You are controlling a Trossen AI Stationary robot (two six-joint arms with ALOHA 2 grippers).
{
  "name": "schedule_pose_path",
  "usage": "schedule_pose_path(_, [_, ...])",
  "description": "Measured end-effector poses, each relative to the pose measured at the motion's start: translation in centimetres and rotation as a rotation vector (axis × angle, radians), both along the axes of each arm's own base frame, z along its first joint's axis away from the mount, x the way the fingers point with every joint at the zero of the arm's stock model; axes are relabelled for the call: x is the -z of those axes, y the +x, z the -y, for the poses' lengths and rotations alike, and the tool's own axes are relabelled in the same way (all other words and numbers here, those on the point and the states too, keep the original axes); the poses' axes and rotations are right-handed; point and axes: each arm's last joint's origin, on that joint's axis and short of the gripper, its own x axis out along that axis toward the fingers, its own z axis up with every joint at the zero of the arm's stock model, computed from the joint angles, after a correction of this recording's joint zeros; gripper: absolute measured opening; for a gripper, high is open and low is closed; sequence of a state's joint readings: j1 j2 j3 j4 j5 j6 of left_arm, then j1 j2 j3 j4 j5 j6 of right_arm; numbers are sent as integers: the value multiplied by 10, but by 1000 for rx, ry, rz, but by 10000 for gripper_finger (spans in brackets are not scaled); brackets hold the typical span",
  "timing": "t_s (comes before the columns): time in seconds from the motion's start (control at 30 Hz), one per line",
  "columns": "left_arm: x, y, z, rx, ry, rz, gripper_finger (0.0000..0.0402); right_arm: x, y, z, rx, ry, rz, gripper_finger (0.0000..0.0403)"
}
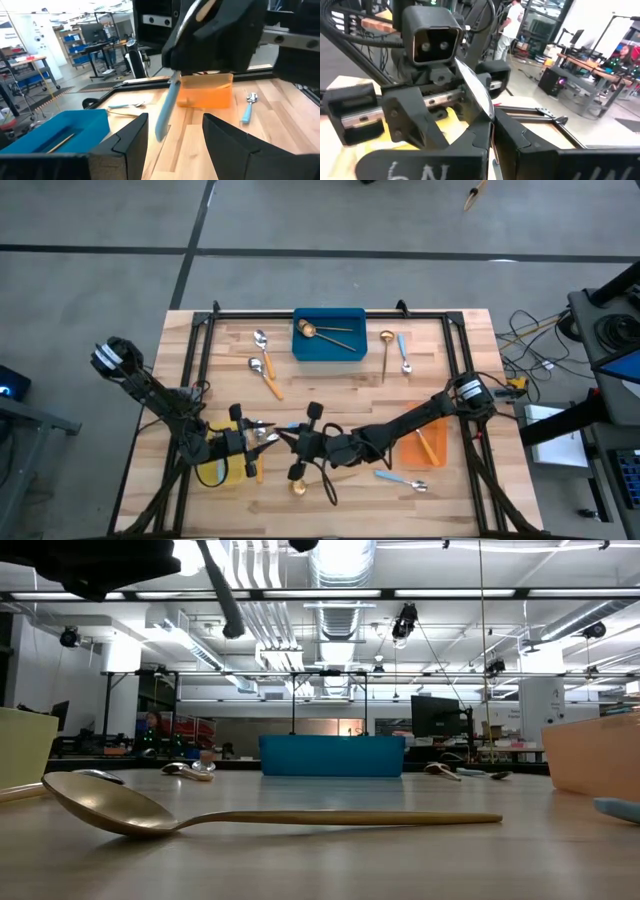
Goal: Sort silverware by color (type)
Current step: Put the blue spoon into the yellow bin
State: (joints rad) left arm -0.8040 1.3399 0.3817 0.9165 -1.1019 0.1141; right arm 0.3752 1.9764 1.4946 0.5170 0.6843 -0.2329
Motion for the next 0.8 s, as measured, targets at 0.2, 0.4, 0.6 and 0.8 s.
schedule_pose_path(0.2, [1, 0, 0, 1, -16, -3, 169, -7, -25, 10, 26, 32, -5, 8])
schedule_pose_path(0.4, [1, 0, 0, 3, -22, -1, 168, 0, -49, 22, 23, 116, 80, 8])
schedule_pose_path(0.6, [1, 0, 0, 3, -40, 4, 168, 19, -63, 29, 18, 166, 196, 8])
schedule_pose_path(0.8, [1, 0, 0, 2, -60, 10, 168, 27, -71, 35, 21, 201, 263, 8])
